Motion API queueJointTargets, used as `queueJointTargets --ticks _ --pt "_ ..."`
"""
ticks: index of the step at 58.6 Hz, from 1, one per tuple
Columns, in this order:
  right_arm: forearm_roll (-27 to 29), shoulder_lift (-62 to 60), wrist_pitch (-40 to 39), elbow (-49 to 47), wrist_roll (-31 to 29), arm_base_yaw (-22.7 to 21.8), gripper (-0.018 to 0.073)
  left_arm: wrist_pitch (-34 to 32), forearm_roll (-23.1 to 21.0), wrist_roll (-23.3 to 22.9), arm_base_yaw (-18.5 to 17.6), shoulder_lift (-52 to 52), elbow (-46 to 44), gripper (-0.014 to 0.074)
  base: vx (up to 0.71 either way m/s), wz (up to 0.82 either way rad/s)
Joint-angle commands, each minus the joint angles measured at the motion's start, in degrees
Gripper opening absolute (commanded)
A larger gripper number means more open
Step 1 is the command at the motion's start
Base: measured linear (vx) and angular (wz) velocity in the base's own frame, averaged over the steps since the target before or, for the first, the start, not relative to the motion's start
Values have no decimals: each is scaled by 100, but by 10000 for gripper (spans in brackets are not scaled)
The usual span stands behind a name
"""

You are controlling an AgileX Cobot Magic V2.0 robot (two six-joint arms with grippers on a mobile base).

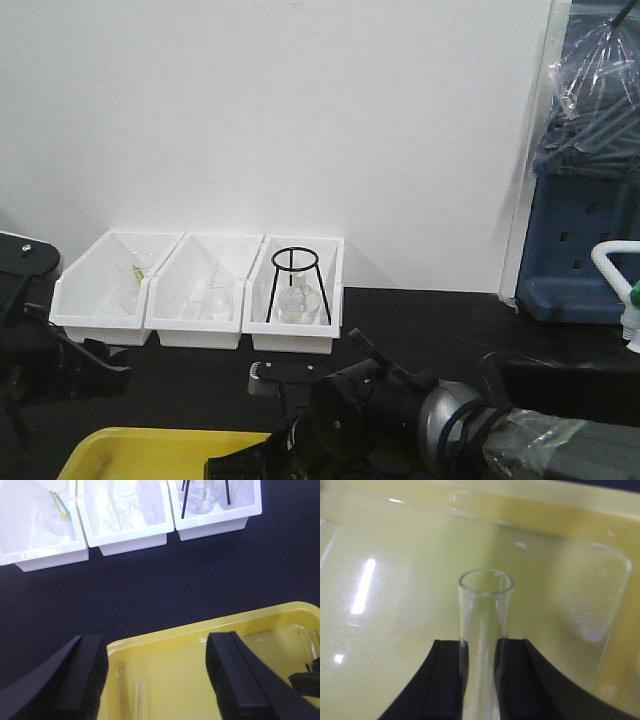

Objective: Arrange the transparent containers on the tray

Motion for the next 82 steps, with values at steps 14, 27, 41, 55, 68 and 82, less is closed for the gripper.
queueJointTargets --ticks 14,27,41,55,68,82 --pt "34 1 -213 -200 -52 -24 46 -388 27 -42 -31 -146 -163 537 0 0" --pt "168 113 -211 -195 -52 -24 203 -398 27 -42 -31 -146 -163 537 0 0" --pt "157 119 -212 -195 -52 -24 440 -398 27 -42 -31 -146 -163 537 0 0" --pt "-94 -157 -291 -195 -59 -24 619 -393 27 -42 -31 -146 -163 537 0 0" --pt "-945 -1146 -423 -195 -59 -24 557 -399 55 -31 -31 -146 -163 535 0 0" --pt "-2165 -2715 -448 -176 -43 -8 394 -408 183 -31 -31 -270 -163 493 0 0"
